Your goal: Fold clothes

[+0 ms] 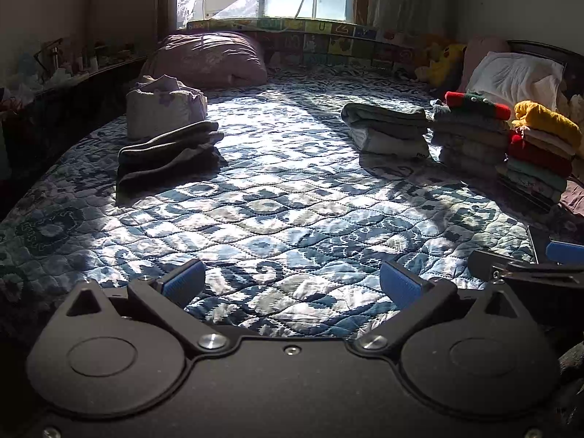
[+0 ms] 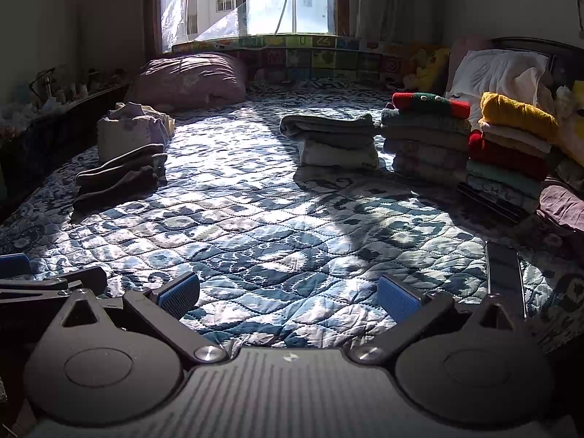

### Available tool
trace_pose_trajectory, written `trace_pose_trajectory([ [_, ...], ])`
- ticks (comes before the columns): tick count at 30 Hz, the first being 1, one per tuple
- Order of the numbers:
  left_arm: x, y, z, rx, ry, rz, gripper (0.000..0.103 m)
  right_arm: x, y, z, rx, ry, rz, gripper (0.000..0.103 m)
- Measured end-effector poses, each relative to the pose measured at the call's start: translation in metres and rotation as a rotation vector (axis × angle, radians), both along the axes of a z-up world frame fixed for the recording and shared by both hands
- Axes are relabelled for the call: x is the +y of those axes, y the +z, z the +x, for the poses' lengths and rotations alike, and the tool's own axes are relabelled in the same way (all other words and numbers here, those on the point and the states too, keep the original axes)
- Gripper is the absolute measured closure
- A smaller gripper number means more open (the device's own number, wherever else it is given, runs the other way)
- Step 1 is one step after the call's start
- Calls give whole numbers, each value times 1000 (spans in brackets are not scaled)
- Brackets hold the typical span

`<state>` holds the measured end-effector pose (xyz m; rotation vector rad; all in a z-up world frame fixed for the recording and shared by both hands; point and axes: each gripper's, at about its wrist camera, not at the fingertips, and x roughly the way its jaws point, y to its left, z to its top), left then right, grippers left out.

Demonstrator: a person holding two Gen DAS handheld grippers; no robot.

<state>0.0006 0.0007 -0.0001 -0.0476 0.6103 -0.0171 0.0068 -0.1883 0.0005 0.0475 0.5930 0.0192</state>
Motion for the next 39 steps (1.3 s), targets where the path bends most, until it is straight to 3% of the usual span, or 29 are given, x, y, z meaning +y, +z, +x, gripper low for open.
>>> trace_pose_trajectory([
  [4,8,3,2,-7,-8,-35,0,-1,-1,0,0,0,-1,0],
  [9,-2,-2,2,-2,-4,25,0,-1,-1,-1,1,1,0,0],
  [39,-1,-4,4,3,5,24,0,0,-5,0,8,-2,-8,0],
])
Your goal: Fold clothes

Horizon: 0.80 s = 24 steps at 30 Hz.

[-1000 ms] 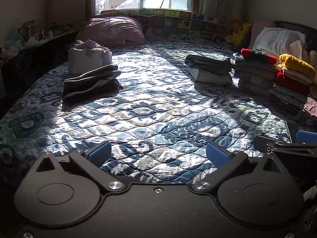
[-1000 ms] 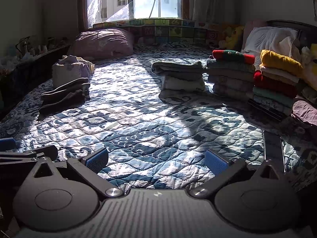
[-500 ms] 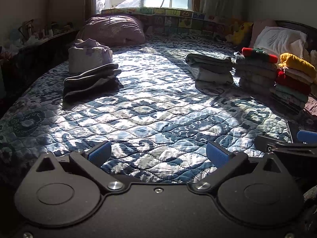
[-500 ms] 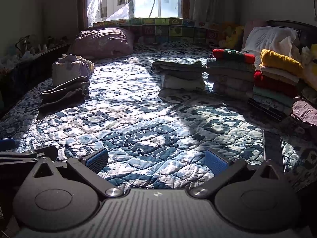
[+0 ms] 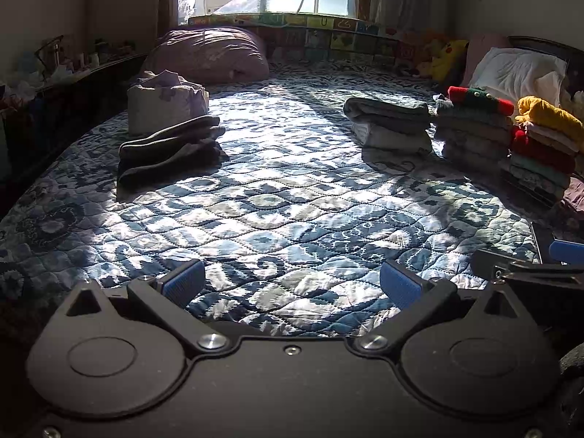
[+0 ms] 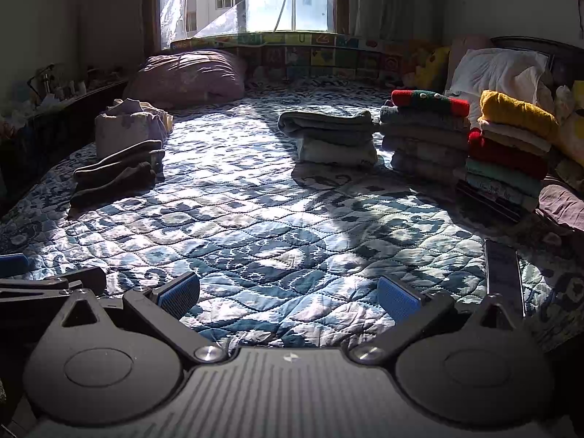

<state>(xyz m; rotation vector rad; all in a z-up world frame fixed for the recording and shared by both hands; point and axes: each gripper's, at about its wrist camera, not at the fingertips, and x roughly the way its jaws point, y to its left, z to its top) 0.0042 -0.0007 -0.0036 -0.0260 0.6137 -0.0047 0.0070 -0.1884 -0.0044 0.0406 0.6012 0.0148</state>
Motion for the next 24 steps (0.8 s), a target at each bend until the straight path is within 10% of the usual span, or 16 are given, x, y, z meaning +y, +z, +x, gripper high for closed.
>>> trace_pose_trajectory([
  [24,-2,0,1,-3,2,15,0,-2,-1,3,3,-3,13,0],
])
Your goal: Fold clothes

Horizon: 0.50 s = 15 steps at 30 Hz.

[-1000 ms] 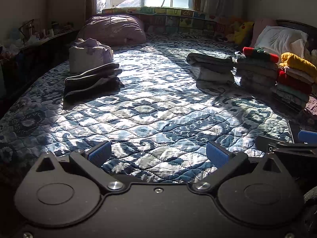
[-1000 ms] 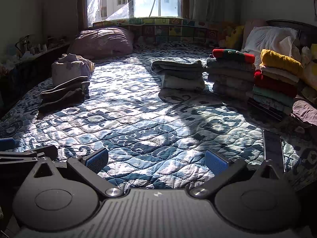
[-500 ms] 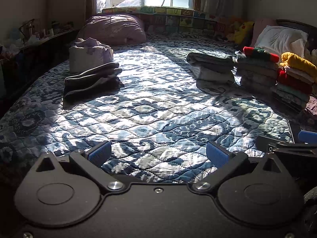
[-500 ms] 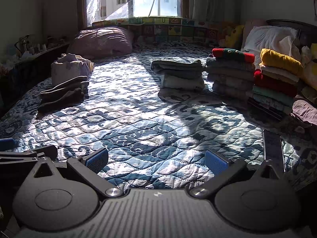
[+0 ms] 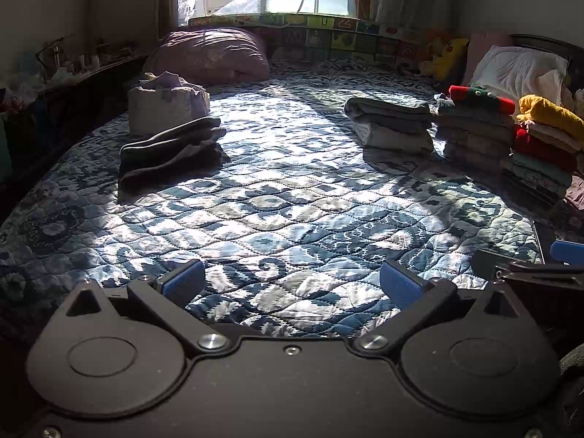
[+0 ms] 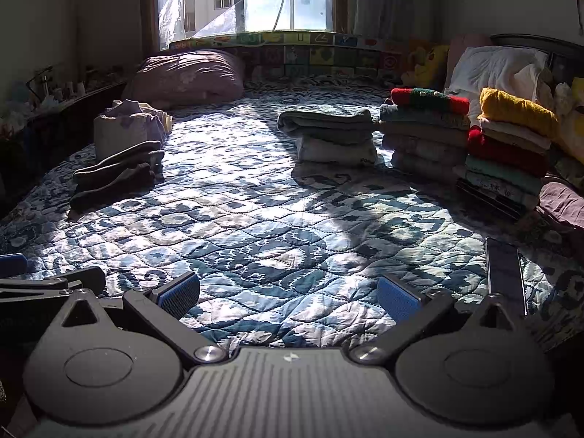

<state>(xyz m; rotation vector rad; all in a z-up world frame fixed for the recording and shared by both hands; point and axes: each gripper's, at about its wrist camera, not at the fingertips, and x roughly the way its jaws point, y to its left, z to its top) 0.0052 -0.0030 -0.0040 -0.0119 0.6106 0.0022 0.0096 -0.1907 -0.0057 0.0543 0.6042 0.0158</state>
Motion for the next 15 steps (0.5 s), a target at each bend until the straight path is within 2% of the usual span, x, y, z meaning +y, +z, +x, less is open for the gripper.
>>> trace_pose_trajectory([
  [5,4,-2,5,11,-14,-16,0,1,-5,3,-4,8,18,0],
  [8,12,-3,13,20,-29,-37,0,-1,-5,8,-40,49,58,0],
  [11,32,-2,27,16,-21,-71,0,-4,-7,23,-52,78,103,0],
  [15,65,-2,50,-29,20,-81,0,-9,-16,52,-82,92,127,0],
])
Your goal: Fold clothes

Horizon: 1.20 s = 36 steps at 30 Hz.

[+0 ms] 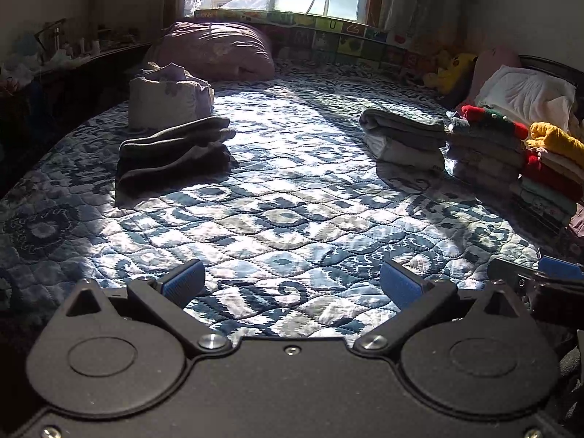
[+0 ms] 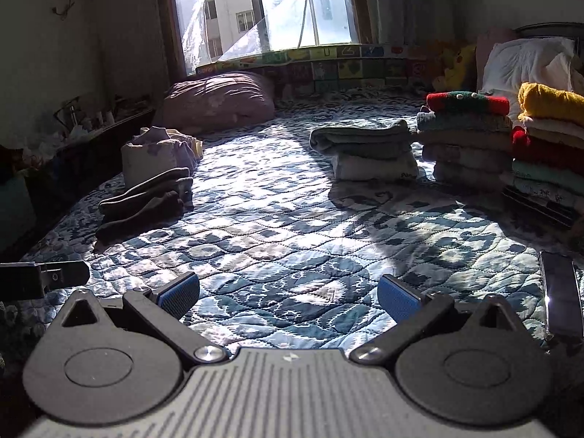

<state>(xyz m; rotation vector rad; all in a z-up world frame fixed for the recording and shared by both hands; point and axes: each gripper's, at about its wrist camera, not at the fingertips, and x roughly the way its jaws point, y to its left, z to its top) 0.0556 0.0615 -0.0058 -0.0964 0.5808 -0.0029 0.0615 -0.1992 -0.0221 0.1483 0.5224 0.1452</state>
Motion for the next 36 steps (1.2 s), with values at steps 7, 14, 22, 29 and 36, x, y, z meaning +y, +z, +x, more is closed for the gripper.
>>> trace_pose_trajectory([
  [7,78,-22,80,41,154,-59,0,7,-34,75,-18,43,-40,0],
  [14,137,-40,150,24,242,-126,1,19,-78,162,-4,81,-51,0],
  [22,196,-55,239,1,337,-71,29,14,-131,214,96,124,-16,1],
  [29,236,-66,303,31,389,20,33,20,-142,227,124,140,-24,0],
  [36,260,-84,334,143,434,-27,76,23,-143,229,127,133,-50,0],
])
